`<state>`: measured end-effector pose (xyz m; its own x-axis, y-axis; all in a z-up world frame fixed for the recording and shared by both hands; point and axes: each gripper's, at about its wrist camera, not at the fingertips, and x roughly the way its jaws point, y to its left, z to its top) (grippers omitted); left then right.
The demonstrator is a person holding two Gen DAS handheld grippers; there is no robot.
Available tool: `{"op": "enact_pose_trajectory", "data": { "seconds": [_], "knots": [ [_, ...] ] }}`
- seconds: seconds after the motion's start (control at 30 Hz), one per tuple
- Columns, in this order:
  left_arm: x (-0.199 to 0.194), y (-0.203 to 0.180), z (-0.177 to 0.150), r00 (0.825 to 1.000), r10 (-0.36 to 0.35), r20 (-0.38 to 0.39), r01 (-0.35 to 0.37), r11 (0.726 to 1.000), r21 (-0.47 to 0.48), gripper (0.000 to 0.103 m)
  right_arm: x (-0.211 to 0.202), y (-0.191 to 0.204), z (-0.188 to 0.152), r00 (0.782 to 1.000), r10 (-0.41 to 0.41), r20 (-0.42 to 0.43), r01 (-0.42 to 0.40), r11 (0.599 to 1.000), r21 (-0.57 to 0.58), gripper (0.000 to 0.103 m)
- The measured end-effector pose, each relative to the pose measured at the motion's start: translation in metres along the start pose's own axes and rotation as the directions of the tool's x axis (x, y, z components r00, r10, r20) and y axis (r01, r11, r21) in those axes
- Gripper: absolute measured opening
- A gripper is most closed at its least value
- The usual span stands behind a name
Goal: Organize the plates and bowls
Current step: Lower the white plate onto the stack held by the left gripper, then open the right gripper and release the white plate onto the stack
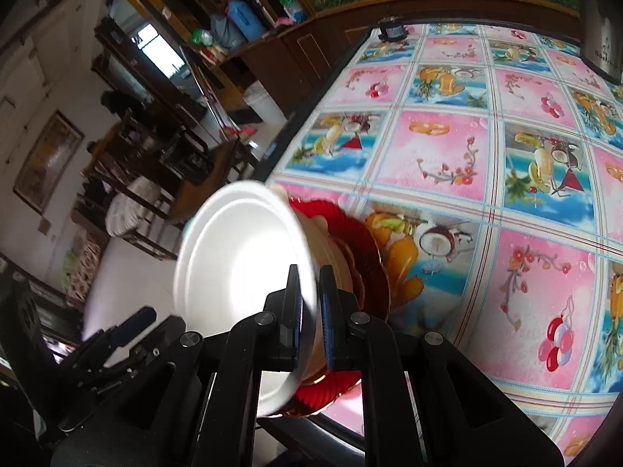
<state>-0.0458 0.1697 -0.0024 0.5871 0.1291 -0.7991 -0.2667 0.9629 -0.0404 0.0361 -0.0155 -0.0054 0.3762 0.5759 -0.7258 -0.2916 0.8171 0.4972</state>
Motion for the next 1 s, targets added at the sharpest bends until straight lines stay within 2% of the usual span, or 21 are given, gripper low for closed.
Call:
{"op": "enact_pose_trajectory", "data": {
  "seconds": [0.13,0.27,0.4,0.5,0.57,0.73,0.77,0.8,0.87,1.0],
  "knots": [
    [-0.013,0.002,0.004,0.998,0.033,0.052,-0.033,0.999,-0.003,0.056,-0.008,-0.009,0.004,0.998,0.044,0.044,-0.045,0.999,0.022,0.009],
    [-0.033,-0.002,0.010,0.987,0.082,0.135,-0.082,0.997,-0.006,0.057,-0.019,-0.016,0.006,0.991,0.082,0.101,-0.085,0.996,0.022,0.012],
    [-0.057,-0.017,0.016,0.965,0.108,0.240,-0.117,0.993,0.022,0.069,-0.033,-0.026,0.011,0.983,0.101,0.156,-0.107,0.994,0.026,0.014],
    [-0.066,-0.028,0.019,0.946,0.125,0.299,-0.145,0.988,0.044,0.079,-0.035,-0.028,0.012,0.980,0.117,0.162,-0.123,0.992,0.028,0.015],
    [-0.061,-0.031,0.022,0.946,0.133,0.295,-0.153,0.987,0.048,0.079,-0.032,-0.023,0.012,0.981,0.127,0.147,-0.129,0.992,0.008,0.015],
    [-0.042,-0.021,0.023,0.971,0.101,0.218,-0.105,0.994,0.009,0.079,-0.028,-0.010,0.009,0.980,0.145,0.137,-0.140,0.989,-0.047,0.016],
    [-0.040,-0.017,0.022,0.973,0.096,0.207,-0.097,0.995,-0.005,0.079,-0.029,-0.007,0.009,0.980,0.140,0.144,-0.131,0.989,-0.067,0.019],
    [-0.039,-0.013,0.023,0.975,0.091,0.204,-0.088,0.996,-0.024,0.079,-0.029,-0.005,0.008,0.981,0.129,0.147,-0.117,0.989,-0.086,0.029],
    [-0.040,-0.006,0.021,0.973,0.087,0.214,-0.077,0.996,-0.054,0.079,-0.031,-0.004,0.007,0.979,0.119,0.168,-0.102,0.989,-0.106,0.043],
    [-0.038,0.003,0.019,0.971,0.088,0.223,-0.067,0.993,-0.096,0.079,-0.041,-0.011,0.008,0.971,0.096,0.218,-0.075,0.992,-0.105,0.044]
  ]
}}
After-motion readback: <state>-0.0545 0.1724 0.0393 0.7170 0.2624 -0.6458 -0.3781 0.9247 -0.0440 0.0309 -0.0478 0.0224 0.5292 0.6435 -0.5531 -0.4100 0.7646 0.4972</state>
